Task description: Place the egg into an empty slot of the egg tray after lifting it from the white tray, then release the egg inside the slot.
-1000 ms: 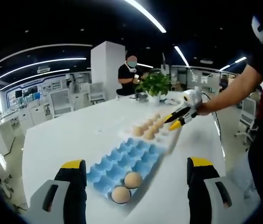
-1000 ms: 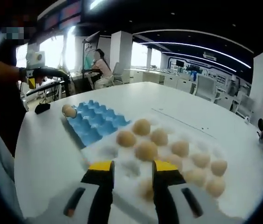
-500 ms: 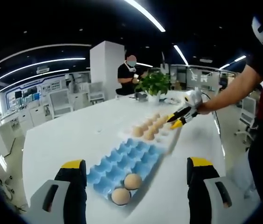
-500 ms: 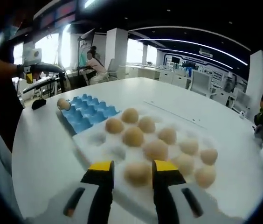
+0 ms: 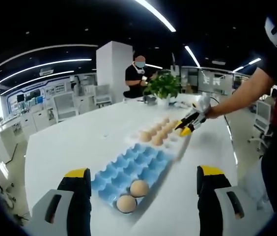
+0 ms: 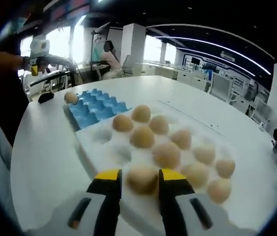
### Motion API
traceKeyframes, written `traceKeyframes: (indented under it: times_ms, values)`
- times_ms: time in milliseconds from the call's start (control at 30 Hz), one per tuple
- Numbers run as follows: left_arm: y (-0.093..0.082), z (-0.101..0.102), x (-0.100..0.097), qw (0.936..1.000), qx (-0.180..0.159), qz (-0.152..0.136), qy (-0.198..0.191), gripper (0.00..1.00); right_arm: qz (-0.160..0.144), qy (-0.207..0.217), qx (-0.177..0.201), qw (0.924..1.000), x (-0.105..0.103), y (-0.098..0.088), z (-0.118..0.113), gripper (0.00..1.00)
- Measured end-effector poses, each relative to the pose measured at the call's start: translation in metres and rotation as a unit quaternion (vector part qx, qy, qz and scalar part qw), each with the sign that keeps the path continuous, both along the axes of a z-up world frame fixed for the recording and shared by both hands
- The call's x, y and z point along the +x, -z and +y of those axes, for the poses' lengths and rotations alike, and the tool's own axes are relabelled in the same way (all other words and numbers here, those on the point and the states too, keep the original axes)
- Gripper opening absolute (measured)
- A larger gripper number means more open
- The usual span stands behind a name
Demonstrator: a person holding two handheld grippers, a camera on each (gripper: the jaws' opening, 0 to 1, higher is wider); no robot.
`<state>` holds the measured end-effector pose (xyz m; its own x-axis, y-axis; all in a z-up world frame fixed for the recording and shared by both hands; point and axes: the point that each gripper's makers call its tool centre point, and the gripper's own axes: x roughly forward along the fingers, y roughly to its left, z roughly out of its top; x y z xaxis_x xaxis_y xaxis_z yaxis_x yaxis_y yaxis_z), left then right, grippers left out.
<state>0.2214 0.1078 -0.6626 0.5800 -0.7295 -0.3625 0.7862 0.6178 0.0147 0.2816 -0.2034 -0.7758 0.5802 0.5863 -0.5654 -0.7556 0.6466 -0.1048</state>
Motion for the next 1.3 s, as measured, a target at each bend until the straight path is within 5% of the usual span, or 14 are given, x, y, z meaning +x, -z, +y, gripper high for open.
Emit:
traceKeyframes:
  times_ms: [300,700,1300]
  values:
    - [-0.001,0.000,0.000,1.0000,-0.001,0.000,-0.006,0.91,-0.005,-0.017,0.005,0.9998,-0.001,-0.001,0.002,0.26]
    - [-0.004,-0.001,0.000,0.9999,-0.004,-0.005,-0.009,0.91,0.005,0.011,0.018,0.9998,-0.002,-0.006,-0.001,0.25]
    - [-0.006,-0.001,0.000,0.9999,-0.010,-0.008,-0.005,0.92,-0.010,0.023,0.045,0.9987,0.001,-0.030,0.003,0.25]
